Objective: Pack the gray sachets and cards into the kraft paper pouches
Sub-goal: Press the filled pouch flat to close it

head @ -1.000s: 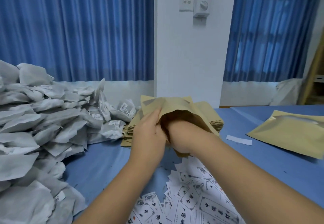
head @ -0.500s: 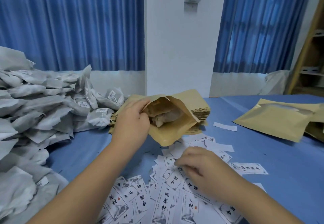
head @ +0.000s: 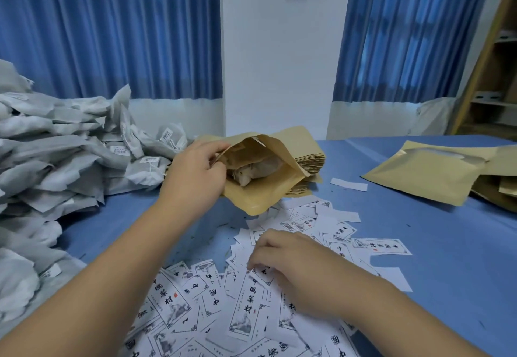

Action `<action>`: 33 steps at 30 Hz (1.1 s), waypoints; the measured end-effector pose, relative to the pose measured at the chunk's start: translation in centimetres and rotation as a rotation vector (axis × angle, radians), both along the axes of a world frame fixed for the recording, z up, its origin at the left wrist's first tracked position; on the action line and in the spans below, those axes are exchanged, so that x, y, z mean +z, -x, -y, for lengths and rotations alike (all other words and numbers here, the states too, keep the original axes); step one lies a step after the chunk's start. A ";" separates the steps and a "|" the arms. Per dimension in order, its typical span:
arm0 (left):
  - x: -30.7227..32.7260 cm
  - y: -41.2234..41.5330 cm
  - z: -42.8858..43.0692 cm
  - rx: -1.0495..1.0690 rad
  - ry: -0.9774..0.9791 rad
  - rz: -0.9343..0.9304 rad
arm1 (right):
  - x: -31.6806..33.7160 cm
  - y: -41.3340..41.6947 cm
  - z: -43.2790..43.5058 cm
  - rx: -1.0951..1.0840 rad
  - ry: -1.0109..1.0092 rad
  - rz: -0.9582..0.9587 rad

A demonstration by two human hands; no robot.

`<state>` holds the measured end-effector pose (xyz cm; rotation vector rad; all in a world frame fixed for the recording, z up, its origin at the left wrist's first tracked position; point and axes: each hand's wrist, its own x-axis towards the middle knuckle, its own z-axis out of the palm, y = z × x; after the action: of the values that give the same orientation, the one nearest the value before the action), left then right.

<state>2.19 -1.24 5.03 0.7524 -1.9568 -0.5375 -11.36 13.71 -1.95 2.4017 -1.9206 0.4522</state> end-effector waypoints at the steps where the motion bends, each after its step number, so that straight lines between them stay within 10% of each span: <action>1: 0.0 0.0 0.0 -0.004 -0.012 -0.002 | 0.2 -0.1 -0.1 -0.016 0.019 0.015; 17: 0.4 -0.1 -0.3 0.002 -0.034 0.054 | 4.5 -0.2 -1.9 -0.171 0.613 0.193; 33: 0.1 0.5 0.5 -0.056 -0.026 0.075 | 9.9 -2.8 4.3 -0.508 0.228 -0.204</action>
<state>1.68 -1.75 5.12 0.7454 -2.0484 -0.5771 -8.60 9.41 7.98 1.6674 -2.1406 0.3534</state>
